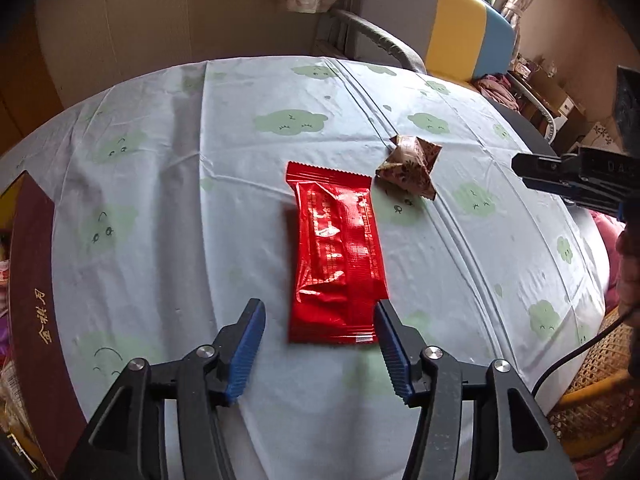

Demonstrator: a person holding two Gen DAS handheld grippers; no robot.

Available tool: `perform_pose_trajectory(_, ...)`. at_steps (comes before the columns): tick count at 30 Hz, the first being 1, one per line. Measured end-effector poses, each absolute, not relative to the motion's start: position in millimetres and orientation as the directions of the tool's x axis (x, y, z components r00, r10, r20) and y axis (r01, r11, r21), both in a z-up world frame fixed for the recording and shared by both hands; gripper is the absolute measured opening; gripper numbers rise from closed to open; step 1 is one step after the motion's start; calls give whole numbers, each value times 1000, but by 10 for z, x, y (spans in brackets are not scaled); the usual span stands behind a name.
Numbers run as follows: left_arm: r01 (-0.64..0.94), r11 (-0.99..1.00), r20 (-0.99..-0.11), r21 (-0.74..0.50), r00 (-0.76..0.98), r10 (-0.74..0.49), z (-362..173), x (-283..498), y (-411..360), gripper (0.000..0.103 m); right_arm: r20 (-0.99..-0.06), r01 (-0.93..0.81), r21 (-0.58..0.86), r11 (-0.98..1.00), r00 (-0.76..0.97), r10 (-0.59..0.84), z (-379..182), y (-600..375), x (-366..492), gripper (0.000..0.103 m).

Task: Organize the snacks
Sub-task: 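Grasp the large red pack with the left tool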

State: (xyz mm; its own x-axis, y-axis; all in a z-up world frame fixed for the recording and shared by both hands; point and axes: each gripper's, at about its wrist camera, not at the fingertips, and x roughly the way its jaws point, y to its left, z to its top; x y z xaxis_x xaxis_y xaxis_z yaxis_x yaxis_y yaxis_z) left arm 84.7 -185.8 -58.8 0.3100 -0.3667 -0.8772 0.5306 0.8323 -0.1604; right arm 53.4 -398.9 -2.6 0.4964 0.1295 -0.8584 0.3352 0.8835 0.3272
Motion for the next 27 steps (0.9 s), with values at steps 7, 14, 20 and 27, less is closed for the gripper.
perform_pose_trajectory(7, 596, 801, -873, -55, 360, -328, -503, 932, -2172, 67, -858, 343, 326, 881, 499, 124, -25, -4005, 534, 38)
perform_pose_trajectory(14, 608, 793, -901, 26, 358, -244, -732, 1163, -2446, 64, -862, 346, 316, 883, 494, 115, -35, -4000, 533, 38)
perform_pose_trajectory(20, 604, 797, -886, -26, 356, -298, -697, 950, -2211, 39, -879, 340, 270, 901, 468, 87, -81, -3960, 553, 38)
perform_pose_trajectory(27, 582, 813, -861, -19, 404, -309, -698, 374, -1701, 41, -914, 297, 228, 927, 395, 98, -246, -3833, 615, 38)
